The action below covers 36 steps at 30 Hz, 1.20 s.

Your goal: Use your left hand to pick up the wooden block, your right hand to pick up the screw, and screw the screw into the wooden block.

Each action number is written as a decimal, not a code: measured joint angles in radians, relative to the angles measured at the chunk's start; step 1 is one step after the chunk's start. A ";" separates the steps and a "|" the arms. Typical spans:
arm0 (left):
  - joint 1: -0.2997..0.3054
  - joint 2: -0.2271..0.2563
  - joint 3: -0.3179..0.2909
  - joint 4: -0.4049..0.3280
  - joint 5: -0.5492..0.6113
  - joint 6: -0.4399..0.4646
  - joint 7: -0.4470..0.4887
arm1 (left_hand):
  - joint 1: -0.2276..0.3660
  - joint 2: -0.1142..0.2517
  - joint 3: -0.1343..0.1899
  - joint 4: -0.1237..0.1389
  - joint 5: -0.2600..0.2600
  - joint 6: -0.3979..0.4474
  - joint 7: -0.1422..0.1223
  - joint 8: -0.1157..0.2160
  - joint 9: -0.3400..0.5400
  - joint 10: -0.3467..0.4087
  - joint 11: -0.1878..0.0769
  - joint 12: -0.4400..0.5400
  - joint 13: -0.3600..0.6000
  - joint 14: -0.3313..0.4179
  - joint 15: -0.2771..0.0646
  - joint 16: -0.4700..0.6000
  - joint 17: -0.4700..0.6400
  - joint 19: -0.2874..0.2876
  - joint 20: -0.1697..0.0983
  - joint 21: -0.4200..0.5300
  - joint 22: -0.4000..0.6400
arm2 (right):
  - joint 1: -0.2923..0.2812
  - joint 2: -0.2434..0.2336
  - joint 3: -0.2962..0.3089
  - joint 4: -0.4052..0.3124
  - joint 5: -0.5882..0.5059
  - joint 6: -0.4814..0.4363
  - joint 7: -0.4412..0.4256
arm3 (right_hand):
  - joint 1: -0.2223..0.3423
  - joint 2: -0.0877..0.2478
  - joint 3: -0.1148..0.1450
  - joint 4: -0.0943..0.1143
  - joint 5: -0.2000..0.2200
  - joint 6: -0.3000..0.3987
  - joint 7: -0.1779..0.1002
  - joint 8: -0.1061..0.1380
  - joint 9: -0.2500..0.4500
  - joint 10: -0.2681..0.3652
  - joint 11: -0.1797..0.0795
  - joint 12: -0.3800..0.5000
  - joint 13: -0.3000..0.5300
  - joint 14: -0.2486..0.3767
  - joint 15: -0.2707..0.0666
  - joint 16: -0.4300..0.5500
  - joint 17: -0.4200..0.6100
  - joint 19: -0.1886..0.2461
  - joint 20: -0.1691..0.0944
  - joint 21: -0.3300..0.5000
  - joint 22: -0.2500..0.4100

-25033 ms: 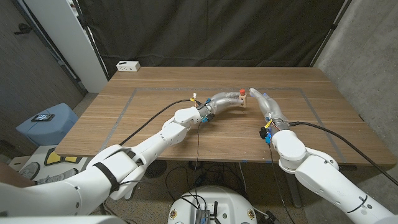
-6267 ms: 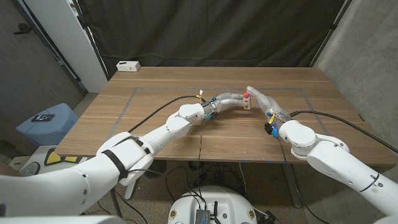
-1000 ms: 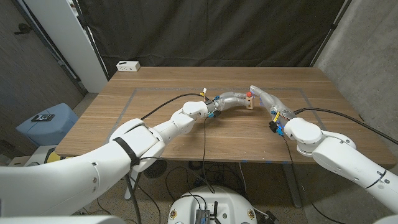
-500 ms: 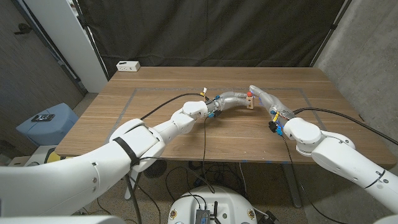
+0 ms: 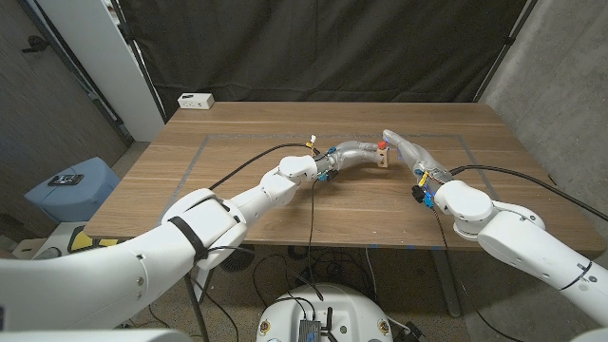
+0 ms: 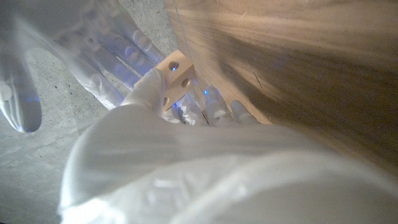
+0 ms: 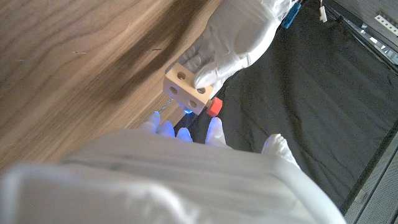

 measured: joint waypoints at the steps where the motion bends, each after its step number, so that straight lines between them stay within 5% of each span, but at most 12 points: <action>1: 0.001 0.001 0.000 -0.004 0.000 0.003 0.001 | 0.000 0.000 0.001 0.001 0.000 0.000 0.000 0.000 0.000 0.000 0.000 0.000 0.000 0.000 0.000 0.000 0.000 0.000 0.000 0.000 0.000 | -0.001 -0.001 0.002 -0.001 0.000 0.000 -0.001 | 0.000 0.000 0.000 0.000 0.000 0.000 0.000 0.000 0.000 0.000 0.000 0.000 0.000 0.000 0.000 0.000 0.000 0.000 0.000 0.000 0.000; 36: -0.006 0.000 0.009 0.000 0.000 0.011 -0.002 | 0.003 -0.002 0.001 0.001 0.001 -0.004 0.000 -0.003 0.001 -0.001 0.003 -0.003 0.000 0.000 0.000 0.000 0.000 0.000 0.000 0.000 0.000 | 0.009 -0.019 0.014 0.026 0.031 -0.007 0.039 | -0.016 -0.008 -0.005 0.004 0.000 -0.043 0.007 -0.004 0.000 0.000 0.000 -0.004 0.000 -0.006 0.005 0.000 0.000 -0.029 0.007 0.000 0.000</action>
